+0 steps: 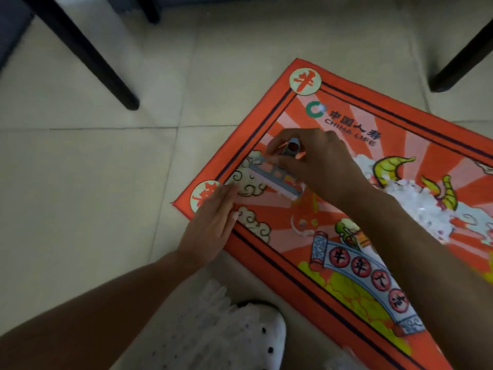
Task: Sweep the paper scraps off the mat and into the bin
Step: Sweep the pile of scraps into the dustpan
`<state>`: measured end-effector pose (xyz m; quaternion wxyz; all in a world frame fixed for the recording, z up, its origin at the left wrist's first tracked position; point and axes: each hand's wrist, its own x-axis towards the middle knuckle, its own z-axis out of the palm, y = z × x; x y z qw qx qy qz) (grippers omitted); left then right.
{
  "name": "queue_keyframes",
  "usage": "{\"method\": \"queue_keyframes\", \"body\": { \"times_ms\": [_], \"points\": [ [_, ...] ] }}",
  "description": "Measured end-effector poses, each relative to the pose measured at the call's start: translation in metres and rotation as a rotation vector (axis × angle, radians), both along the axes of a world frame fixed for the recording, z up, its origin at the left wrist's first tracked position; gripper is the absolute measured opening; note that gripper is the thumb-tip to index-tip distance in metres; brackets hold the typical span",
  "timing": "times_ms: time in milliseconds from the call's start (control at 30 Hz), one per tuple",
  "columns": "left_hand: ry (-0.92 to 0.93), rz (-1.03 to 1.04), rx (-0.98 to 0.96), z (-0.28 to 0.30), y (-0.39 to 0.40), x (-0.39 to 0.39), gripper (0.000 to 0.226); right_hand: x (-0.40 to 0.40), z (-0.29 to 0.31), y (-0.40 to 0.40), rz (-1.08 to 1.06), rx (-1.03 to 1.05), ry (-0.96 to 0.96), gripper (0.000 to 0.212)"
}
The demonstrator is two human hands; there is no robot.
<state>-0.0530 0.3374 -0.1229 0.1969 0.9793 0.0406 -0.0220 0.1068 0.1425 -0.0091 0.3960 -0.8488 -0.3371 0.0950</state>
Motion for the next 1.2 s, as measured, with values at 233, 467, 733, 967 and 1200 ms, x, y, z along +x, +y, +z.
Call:
{"method": "queue_keyframes", "body": {
  "times_ms": [233,467,733,967,1200],
  "points": [
    [0.028,0.179,-0.002,0.009,0.045,-0.066,0.057,-0.031,-0.001,0.071,0.203,0.012,0.074,0.014],
    [0.063,0.390,-0.010,0.023,0.065,-0.128,0.057,-0.064,-0.012,0.120,0.332,0.026,0.238,0.029],
    [0.109,0.622,-0.070,0.028,0.066,-0.199,0.058,-0.104,-0.014,0.172,0.494,0.056,0.331,0.025],
    [0.208,0.793,0.016,0.028,0.082,-0.261,0.069,-0.140,-0.014,0.204,0.622,0.013,0.248,0.008],
    [0.480,1.041,0.035,0.035,0.071,-0.322,0.137,-0.178,-0.013,0.213,0.687,-0.002,0.171,0.010]
  ]
}}
